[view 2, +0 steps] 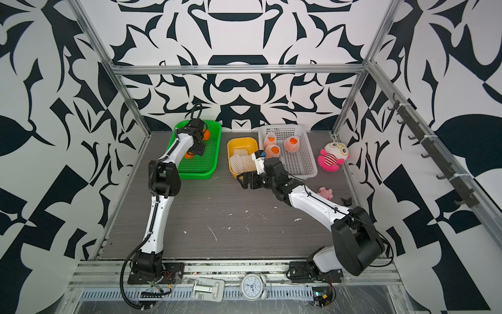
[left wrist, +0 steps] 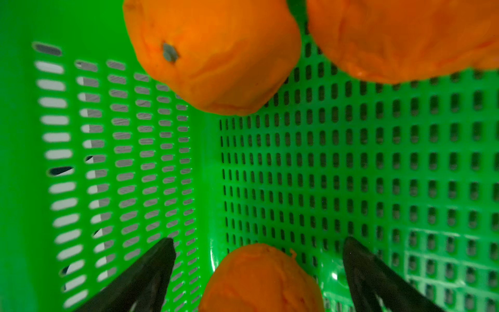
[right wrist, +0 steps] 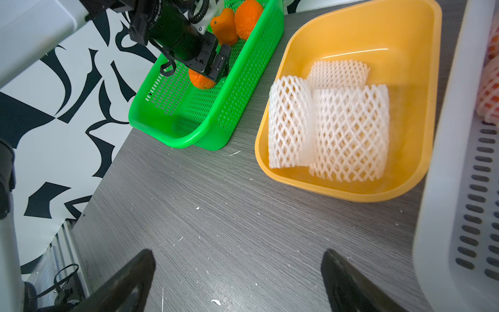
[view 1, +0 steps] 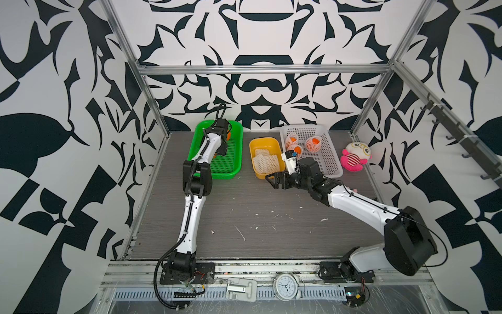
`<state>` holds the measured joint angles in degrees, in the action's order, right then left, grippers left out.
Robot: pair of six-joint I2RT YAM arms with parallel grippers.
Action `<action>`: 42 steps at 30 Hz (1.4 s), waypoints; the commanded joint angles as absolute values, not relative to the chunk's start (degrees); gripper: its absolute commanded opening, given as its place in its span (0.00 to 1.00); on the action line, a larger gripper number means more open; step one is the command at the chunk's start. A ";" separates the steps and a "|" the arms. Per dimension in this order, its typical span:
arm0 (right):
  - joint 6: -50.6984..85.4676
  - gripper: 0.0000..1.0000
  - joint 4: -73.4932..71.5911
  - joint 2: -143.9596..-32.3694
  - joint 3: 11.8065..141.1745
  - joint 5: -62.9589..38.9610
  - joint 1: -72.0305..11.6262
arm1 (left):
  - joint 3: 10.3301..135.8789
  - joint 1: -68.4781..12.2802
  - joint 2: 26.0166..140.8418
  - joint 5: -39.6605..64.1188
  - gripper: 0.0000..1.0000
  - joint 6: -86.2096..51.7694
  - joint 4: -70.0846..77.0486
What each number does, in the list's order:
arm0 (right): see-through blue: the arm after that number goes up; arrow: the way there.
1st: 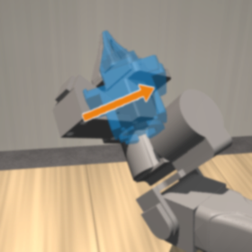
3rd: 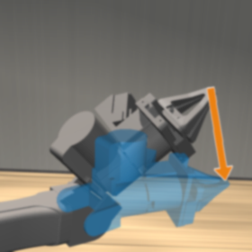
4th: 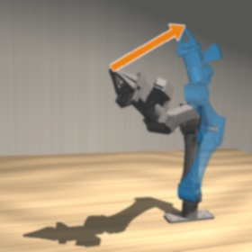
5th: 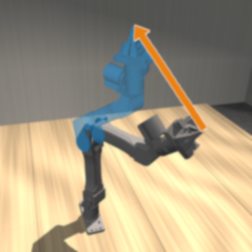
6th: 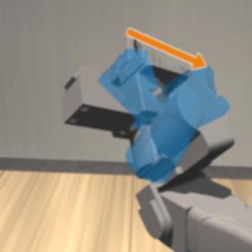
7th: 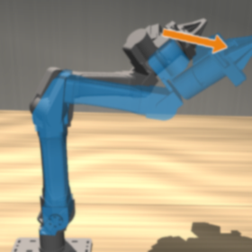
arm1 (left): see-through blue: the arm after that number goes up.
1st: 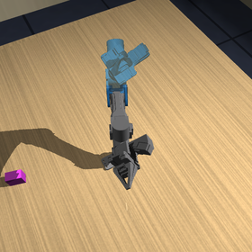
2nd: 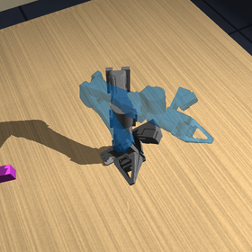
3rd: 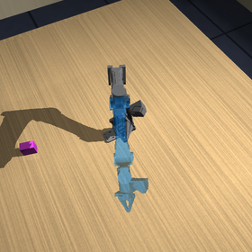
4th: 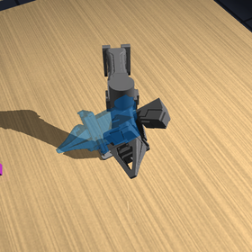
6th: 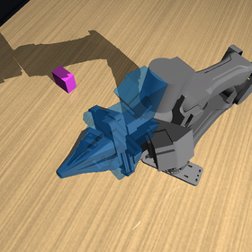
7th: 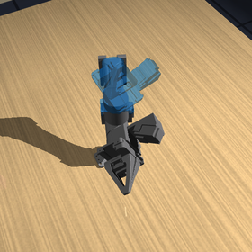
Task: Remove foam nets from oranges
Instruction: Place the orange in the basket, then pick up the orange from the basket.
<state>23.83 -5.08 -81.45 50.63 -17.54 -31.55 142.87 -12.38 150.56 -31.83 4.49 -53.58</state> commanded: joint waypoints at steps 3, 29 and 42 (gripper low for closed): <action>23.75 0.99 -5.63 -79.33 52.58 -17.14 -31.80 | 142.21 -12.57 146.36 -33.29 0.99 4.22 -54.64; 18.57 0.99 12.04 -71.40 56.30 -8.12 -29.59 | 115.40 -22.61 118.92 -27.96 0.99 -11.59 -58.28; 20.45 0.98 16.40 -74.16 59.61 -12.46 -15.18 | 93.37 -26.97 99.43 -8.85 0.99 -18.79 -51.49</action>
<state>19.55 16.71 -73.14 56.58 -10.55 -16.60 96.40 -26.65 103.22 -15.90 -15.53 -53.54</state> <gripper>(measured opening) 0.981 0.994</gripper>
